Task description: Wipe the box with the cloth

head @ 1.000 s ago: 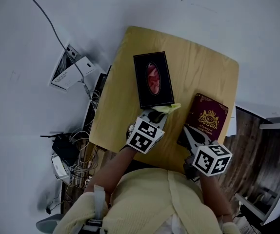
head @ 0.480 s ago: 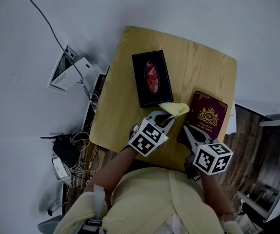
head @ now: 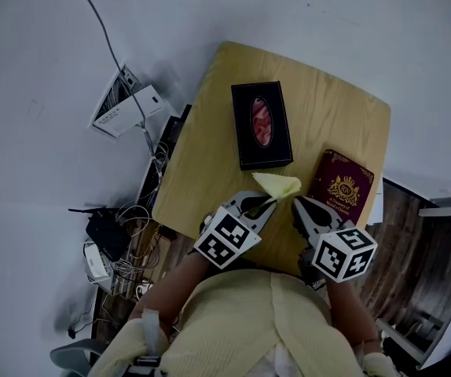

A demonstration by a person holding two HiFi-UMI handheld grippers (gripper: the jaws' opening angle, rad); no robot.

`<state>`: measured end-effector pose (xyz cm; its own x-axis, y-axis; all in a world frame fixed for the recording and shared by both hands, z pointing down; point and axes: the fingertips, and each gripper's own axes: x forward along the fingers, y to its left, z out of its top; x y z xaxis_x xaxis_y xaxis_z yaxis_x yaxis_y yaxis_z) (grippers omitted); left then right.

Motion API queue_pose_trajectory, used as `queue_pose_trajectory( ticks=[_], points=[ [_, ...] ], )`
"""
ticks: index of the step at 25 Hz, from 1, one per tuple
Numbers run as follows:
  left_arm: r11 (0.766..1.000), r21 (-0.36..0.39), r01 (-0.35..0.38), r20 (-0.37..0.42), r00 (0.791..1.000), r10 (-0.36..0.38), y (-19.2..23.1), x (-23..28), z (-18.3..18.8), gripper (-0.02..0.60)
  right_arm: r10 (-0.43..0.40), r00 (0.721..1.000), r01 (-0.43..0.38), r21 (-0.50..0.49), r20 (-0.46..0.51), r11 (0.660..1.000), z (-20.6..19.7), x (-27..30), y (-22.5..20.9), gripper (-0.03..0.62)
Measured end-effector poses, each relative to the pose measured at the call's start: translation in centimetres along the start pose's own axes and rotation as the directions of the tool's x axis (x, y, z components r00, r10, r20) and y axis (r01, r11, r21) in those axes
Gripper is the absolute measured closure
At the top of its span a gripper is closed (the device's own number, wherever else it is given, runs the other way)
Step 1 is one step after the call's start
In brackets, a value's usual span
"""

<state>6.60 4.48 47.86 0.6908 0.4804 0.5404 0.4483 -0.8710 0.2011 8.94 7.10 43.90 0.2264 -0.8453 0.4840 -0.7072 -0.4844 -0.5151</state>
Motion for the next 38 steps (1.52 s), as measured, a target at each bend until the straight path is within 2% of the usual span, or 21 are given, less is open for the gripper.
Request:
queue_pose_trajectory(
  ticks=[7, 13, 20, 23, 25, 30, 36, 38],
  points=[
    [0.992, -0.046, -0.119, 0.06, 0.991, 0.122, 2.2, -3.9, 0.0, 0.552, 0.062, 0.998, -0.063, -0.09, -0.015, 0.994, 1.3, 1.8, 2.6, 0.563],
    [0.969, -0.099, -0.225, 0.076, 0.969, 0.233, 4.6, -7.6, -1.1, 0.552, 0.107, 0.993, -0.113, -0.182, -0.043, 0.977, 2.6, 4.2, 4.6, 0.562],
    [0.935, -0.157, -0.319, 0.098, 0.937, 0.337, 7.5, -11.4, -2.1, 0.552, 0.078, 0.996, -0.084, -0.305, -0.031, 0.949, 4.2, 7.9, 6.7, 0.56],
    [0.93, -0.173, -0.325, 0.1, 0.933, 0.345, 8.1, -12.1, -2.3, 0.552, 0.05, 0.998, -0.063, -0.351, -0.044, 0.934, 4.2, 9.2, 7.2, 0.549],
    [0.931, -0.18, -0.317, 0.092, 0.937, 0.337, 8.3, -12.3, -2.9, 0.552, 0.036, 0.997, -0.057, -0.379, -0.063, 0.924, 3.8, 10.0, 7.4, 0.46],
    [0.932, -0.185, -0.313, 0.088, 0.939, 0.333, 9.2, -12.7, -3.4, 0.552, -0.052, 0.997, 0.021, -0.45, -0.057, 0.893, 3.6, 11.8, 6.7, 0.414],
    [0.93, -0.22, -0.294, 0.095, 0.943, 0.32, 10.2, -12.5, -3.7, 0.552, -0.171, 0.985, 0.137, -0.566, -0.007, 0.813, 4.6, 13.3, 5.8, 0.382],
    [0.928, -0.234, -0.291, 0.101, 0.942, 0.321, 10.6, -12.6, -3.7, 0.552, -0.197, 0.98, 0.158, -0.581, -0.004, 0.799, 4.6, 13.9, 5.8, 0.358]
  ],
)
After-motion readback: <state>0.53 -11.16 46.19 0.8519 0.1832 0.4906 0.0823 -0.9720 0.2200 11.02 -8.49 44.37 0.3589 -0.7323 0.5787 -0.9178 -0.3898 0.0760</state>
